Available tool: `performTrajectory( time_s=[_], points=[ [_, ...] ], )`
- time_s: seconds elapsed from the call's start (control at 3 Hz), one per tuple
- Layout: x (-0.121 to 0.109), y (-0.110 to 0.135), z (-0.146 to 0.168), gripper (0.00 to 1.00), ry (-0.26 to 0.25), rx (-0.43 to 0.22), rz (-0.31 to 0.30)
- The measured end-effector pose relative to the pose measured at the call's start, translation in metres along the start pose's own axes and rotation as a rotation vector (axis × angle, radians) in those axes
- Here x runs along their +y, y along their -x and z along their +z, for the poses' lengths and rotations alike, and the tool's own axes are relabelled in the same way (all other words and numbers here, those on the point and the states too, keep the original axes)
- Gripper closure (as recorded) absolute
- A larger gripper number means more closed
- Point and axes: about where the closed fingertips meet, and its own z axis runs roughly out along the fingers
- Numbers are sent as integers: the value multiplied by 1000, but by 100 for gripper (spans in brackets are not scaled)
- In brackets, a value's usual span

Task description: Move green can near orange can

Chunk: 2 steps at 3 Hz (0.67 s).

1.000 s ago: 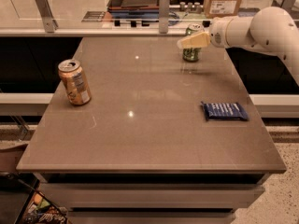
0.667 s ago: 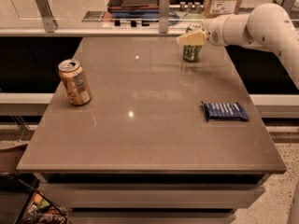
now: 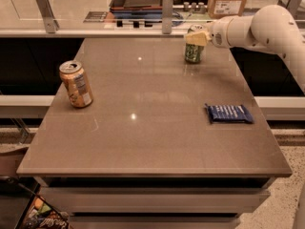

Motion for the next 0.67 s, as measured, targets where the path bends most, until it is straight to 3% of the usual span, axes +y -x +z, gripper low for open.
performTrajectory(
  time_s=[0.33, 0.67],
  points=[
    [2, -1, 3, 93, 5, 1, 0],
    [4, -1, 4, 100, 8, 1, 1]
  ],
)
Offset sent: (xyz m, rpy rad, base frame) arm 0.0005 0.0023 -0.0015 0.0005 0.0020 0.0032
